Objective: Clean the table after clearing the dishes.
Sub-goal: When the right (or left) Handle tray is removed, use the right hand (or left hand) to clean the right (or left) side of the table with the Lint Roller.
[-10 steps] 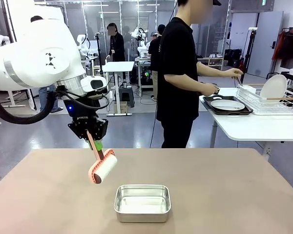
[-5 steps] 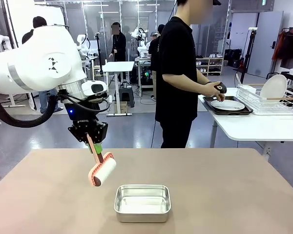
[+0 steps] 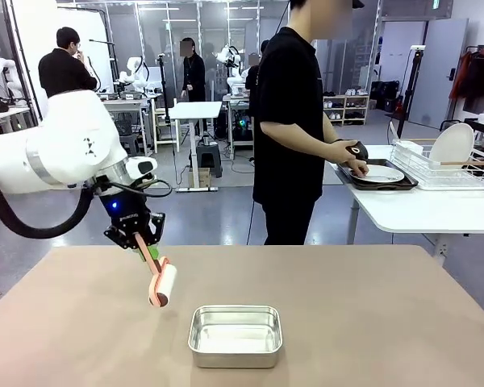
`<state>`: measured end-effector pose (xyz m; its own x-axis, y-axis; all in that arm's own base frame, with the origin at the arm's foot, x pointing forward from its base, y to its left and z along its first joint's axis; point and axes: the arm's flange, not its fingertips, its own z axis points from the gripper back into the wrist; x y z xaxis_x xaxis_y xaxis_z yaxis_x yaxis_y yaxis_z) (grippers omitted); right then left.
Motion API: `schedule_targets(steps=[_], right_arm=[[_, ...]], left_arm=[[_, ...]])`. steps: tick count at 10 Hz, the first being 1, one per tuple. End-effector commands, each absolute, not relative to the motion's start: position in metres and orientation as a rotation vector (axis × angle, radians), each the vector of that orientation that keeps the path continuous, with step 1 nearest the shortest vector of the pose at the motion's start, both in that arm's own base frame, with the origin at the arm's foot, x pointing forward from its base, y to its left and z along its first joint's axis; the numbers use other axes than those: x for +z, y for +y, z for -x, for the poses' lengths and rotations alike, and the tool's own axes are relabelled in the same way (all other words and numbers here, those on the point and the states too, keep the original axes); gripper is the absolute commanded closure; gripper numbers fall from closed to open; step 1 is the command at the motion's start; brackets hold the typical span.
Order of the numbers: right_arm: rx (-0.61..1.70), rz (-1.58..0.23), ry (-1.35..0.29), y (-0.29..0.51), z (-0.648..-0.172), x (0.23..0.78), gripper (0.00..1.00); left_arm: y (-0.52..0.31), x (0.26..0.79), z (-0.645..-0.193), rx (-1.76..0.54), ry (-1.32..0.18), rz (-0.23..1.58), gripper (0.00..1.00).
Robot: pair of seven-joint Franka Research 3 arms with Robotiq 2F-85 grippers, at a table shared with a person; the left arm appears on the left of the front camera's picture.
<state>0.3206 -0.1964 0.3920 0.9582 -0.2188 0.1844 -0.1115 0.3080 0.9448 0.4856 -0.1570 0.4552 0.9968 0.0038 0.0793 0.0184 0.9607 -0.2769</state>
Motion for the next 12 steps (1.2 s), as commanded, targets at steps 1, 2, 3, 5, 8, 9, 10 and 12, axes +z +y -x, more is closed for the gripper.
schedule_targets(steps=[1, 2, 3, 5, 8, 9, 10, 12], right_arm=[[-0.075, -1.258, -0.311, -0.195, -0.320, 0.393, 0.00], [-0.075, -1.258, -0.311, -0.195, -0.320, 0.393, 0.00], [-0.075, -1.258, -0.311, -0.195, -0.320, 0.393, 0.00], [-0.075, -1.258, -0.311, -0.195, -0.320, 0.393, 0.00], [-0.075, -1.258, -0.311, -0.195, -0.320, 0.393, 0.00], [-0.075, -1.258, -0.311, -0.195, -0.320, 0.393, 0.00], [-0.075, -1.258, -0.311, -0.195, -0.320, 0.393, 0.00], [-0.075, -1.258, -0.311, -0.195, -0.320, 0.393, 0.00]], left_arm=[[-0.142, 0.444, -0.480, 0.025, -0.101, 0.370, 0.79], [-0.136, 0.435, -0.483, 0.009, -0.107, 0.407, 0.79], [-0.125, 0.424, -0.492, 0.032, -0.090, 0.457, 0.79], [-0.107, 0.411, -0.508, 0.099, -0.112, 0.460, 0.79], [-0.093, 0.401, -0.535, 0.064, -0.097, 0.524, 0.79], [-0.091, 0.397, -0.539, 0.076, -0.078, 0.542, 0.79], [-0.085, 0.393, -0.542, 0.061, -0.059, 0.578, 0.79], [-0.076, 0.385, -0.545, 0.046, -0.016, 0.604, 0.79]])
